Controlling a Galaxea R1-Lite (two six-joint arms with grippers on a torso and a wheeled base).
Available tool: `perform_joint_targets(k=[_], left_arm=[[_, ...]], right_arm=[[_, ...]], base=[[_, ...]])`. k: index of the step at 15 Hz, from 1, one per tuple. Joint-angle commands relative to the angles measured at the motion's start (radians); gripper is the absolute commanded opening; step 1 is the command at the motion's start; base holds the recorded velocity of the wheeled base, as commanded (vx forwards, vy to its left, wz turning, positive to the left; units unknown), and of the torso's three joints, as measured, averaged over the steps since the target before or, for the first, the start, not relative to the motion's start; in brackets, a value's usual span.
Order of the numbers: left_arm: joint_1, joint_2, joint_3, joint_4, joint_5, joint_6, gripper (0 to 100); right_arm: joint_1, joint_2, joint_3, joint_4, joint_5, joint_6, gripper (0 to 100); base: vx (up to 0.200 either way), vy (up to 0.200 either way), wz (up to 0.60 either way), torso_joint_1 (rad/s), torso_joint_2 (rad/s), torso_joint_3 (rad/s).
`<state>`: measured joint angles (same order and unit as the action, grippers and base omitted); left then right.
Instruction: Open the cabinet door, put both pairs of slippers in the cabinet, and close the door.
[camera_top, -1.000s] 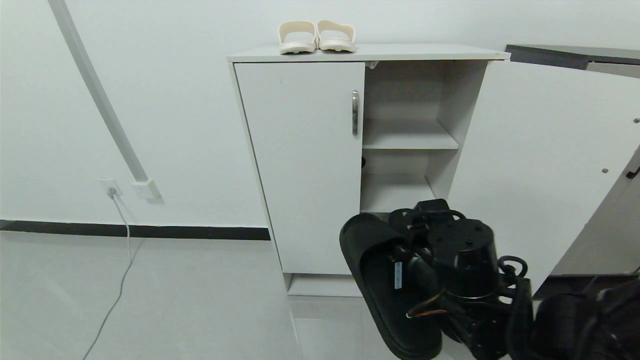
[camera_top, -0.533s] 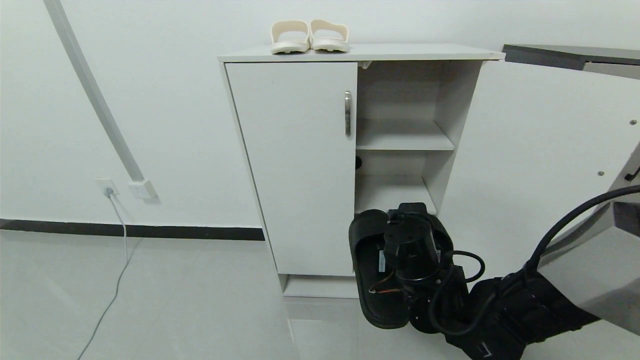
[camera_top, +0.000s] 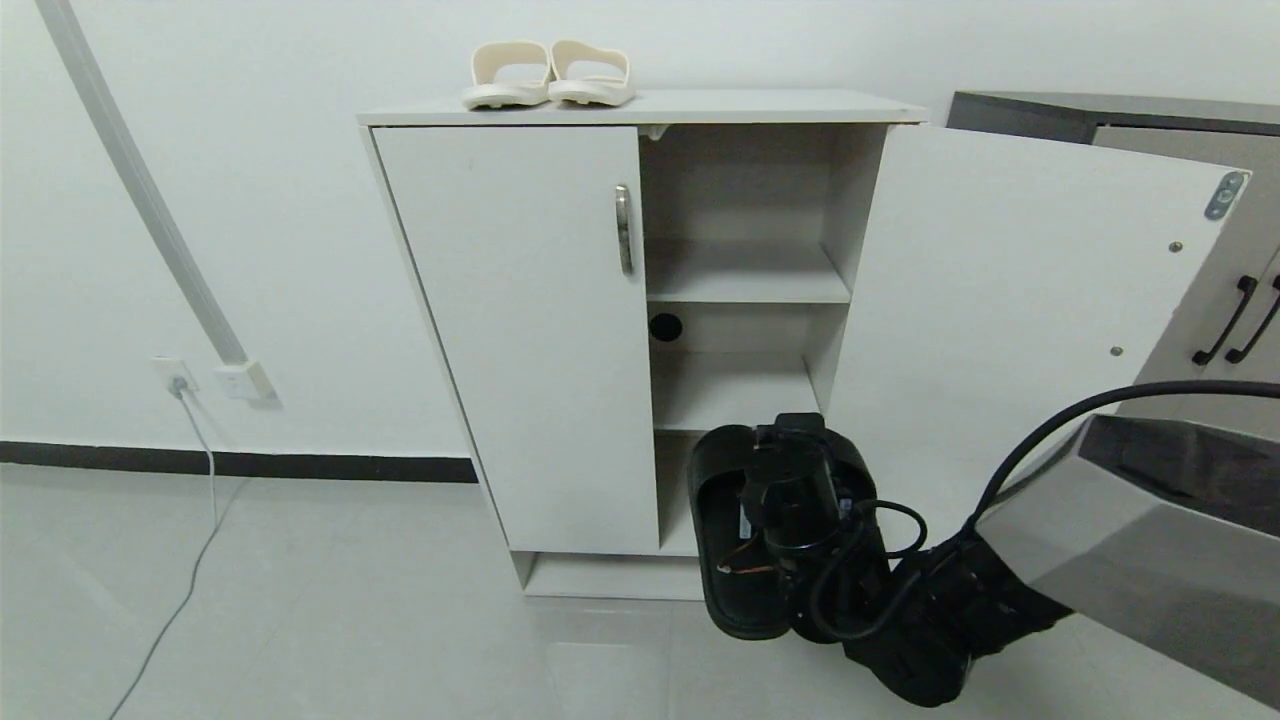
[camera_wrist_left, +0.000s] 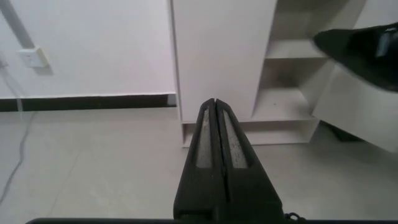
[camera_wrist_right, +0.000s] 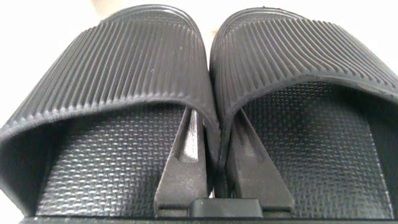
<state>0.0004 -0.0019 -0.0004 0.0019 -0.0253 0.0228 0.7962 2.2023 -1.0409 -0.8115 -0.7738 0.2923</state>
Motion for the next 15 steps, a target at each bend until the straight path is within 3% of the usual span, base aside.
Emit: perform_joint_targets(k=[1,15], left_arm=[[0.003,0.002,0.0,0.0,-0.001,0.0,0],[0.003,0.002,0.0,0.0,-0.001,0.0,0]], right_arm=[[-0.002,0.045,-0.044,0.0,0.03,-0.001,0],[-0.008,0.137,-0.091,-0.025,0.036,-0.005,0]], base=[[0.0,0.0,0.0,0.0,0.0,0.0],[0.0,0.0,0.0,0.0,0.0,0.0]])
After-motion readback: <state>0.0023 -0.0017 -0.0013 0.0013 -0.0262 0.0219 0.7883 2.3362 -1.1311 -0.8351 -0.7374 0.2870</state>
